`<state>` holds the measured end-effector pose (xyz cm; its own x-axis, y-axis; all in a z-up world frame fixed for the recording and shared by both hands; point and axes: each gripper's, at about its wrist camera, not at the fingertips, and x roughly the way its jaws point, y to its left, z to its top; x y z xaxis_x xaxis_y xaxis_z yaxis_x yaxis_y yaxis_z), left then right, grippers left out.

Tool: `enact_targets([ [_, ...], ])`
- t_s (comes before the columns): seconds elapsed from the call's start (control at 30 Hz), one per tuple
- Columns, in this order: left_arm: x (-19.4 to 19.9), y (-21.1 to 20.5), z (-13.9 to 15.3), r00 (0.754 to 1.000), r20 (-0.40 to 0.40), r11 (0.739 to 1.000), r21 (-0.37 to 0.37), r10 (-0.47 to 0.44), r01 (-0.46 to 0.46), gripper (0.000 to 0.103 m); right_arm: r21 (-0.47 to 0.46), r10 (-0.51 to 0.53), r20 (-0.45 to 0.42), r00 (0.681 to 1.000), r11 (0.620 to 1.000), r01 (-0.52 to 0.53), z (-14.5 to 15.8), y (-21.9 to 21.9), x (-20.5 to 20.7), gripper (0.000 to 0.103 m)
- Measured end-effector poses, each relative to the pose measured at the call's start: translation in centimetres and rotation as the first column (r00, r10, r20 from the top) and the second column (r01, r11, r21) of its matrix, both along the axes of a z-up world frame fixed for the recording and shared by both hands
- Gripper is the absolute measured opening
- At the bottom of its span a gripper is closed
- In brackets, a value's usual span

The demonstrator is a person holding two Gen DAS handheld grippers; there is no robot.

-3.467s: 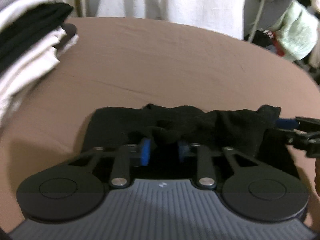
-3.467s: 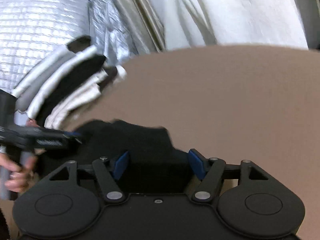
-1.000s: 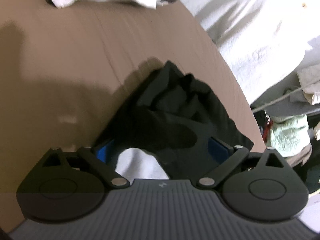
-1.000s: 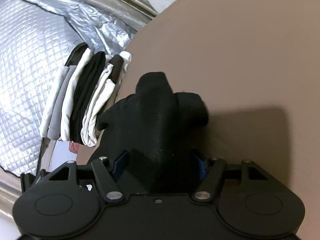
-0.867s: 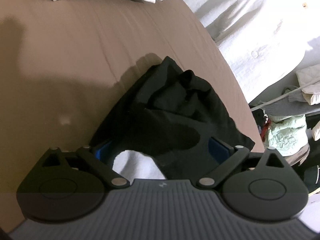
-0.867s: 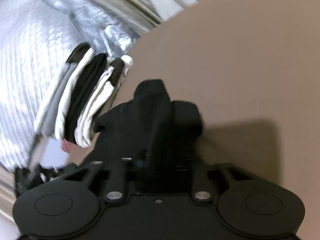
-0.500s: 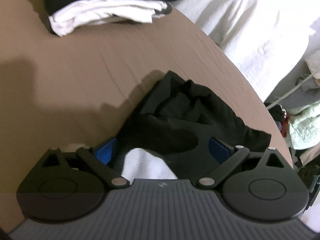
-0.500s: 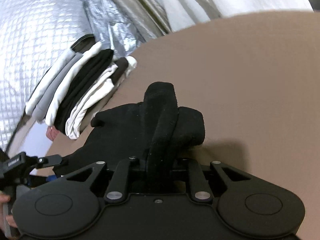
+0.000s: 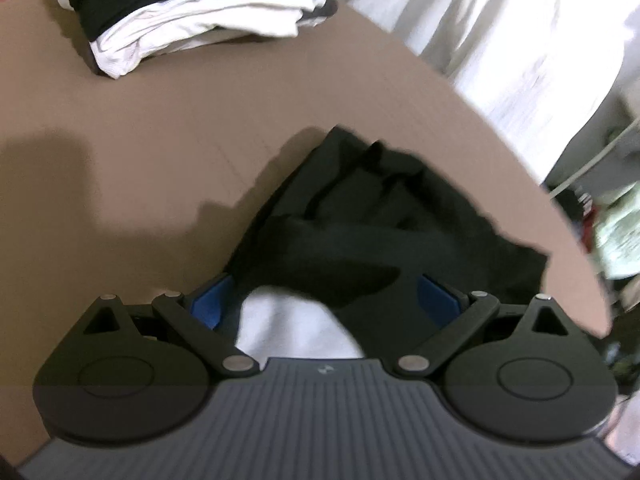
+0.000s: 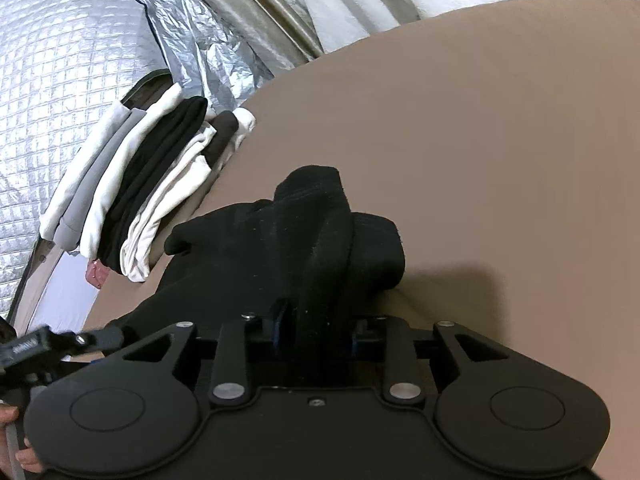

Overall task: Fold clothes
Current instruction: 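Grasp the folded black shirt with both grippers from opposite sides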

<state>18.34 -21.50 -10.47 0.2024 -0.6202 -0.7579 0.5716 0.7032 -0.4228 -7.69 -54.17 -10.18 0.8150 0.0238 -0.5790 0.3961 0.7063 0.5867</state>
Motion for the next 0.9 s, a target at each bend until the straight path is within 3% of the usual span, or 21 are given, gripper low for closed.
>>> enact_targets([
  [0.2,-0.5,-0.6,0.0,0.999,0.045,0.999,0.051,-0.008,0.005,0.098,-0.027,-0.005,-0.006,1.0,1.0,0.005,0.1,0.2,-0.1,0.037],
  [0.3,-0.7,-0.7,0.1,0.999,0.049,0.999,0.045,-0.009,0.007,0.098,-0.145,0.011,0.002,1.0,0.989,-0.01,1.0,1.2,-0.1,0.019],
  [0.4,-0.6,-0.6,0.3,0.999,0.04,0.999,0.032,-0.008,0.007,0.098,-0.28,0.027,-0.006,1.0,0.96,-0.027,2.2,2.4,0.2,0.017],
  [0.5,-0.7,-0.3,0.5,0.999,0.035,1.0,0.024,-0.009,0.008,0.098,-0.314,0.024,-0.031,0.999,0.949,-0.032,2.3,2.6,0.4,0.017],
  [0.67,-0.4,-0.3,0.3,1.0,0.027,0.999,0.053,-0.002,0.001,0.098,-0.27,0.02,-0.026,0.999,0.962,-0.026,2.0,1.9,0.1,0.018],
  [0.73,-0.3,-0.3,0.0,1.0,0.017,0.998,0.056,-0.002,0.001,0.098,-0.248,0.011,-0.023,1.0,0.969,-0.016,1.9,1.6,0.0,0.022],
  [0.8,-0.3,-0.5,-0.2,1.0,0.01,0.998,0.062,-0.01,0.009,0.099,-0.208,-0.014,-0.018,1.0,0.978,0.01,1.8,1.2,-0.4,0.04],
  [0.9,-0.3,-0.4,-0.4,1.0,0.004,0.998,0.063,0.003,-0.003,0.099,-0.127,-0.047,0.0,0.999,0.991,0.047,1.6,0.3,-1.1,0.043],
])
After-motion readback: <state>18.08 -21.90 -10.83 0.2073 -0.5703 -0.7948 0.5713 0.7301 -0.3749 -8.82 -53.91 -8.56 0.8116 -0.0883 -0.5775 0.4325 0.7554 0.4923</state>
